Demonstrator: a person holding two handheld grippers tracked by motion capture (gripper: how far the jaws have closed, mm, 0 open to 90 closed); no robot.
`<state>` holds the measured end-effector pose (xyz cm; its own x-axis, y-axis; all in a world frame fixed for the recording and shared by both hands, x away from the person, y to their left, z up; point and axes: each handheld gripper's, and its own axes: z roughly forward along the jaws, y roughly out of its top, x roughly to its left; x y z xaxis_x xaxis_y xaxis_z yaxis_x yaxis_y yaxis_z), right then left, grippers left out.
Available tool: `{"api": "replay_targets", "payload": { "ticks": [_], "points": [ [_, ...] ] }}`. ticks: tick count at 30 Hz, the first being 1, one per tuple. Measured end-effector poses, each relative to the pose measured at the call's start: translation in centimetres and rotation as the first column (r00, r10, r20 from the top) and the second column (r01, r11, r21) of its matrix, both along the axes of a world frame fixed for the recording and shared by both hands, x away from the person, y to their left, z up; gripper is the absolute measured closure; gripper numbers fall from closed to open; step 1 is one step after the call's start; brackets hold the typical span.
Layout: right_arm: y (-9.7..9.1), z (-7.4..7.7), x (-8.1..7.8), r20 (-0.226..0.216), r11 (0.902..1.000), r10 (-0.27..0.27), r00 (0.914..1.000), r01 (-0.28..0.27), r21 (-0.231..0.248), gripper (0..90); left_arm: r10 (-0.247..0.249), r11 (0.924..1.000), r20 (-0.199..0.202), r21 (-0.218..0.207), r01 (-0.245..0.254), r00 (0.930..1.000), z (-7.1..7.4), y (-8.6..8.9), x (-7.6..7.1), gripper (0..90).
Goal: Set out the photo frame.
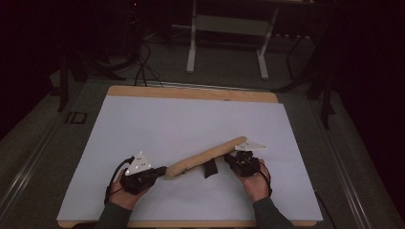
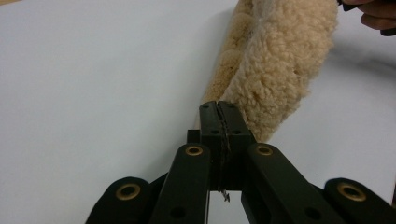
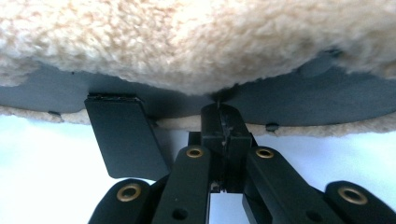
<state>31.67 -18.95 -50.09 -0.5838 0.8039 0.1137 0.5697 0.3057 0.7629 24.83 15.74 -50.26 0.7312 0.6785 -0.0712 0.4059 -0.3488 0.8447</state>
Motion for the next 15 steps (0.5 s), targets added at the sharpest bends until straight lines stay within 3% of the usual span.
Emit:
{"api": "replay_targets", "payload": {
  "ticks": [15],
  "points": [
    [0.6, 0.1, -0.2, 0.017, 1.0, 0.009, 0.9998, -0.009, -0.004, 90.0, -0.037, 0.9993, 0.003, 0.001, 0.037, 0.9993, 0.0, -1.1, -0.3, 90.0]
  ]
}}
